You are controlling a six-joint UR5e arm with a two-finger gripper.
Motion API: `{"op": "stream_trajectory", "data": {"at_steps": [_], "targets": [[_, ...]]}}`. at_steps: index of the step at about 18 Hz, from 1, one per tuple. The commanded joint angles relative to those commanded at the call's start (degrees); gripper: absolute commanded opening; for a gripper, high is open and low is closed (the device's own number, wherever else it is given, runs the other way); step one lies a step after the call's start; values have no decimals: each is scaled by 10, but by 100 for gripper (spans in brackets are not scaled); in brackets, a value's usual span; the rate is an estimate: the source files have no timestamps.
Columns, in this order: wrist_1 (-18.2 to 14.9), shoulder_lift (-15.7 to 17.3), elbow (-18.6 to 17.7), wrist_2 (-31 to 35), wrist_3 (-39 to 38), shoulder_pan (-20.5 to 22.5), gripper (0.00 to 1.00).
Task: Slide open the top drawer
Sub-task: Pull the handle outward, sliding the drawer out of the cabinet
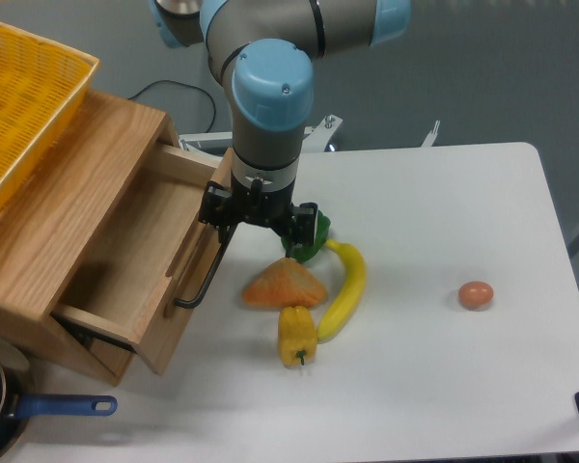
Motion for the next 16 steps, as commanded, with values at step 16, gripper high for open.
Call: {"op": "stream_trajectory", "data": {"at_steps": [16], "targets": [[0,-1,8,6,19,25,100]]}}
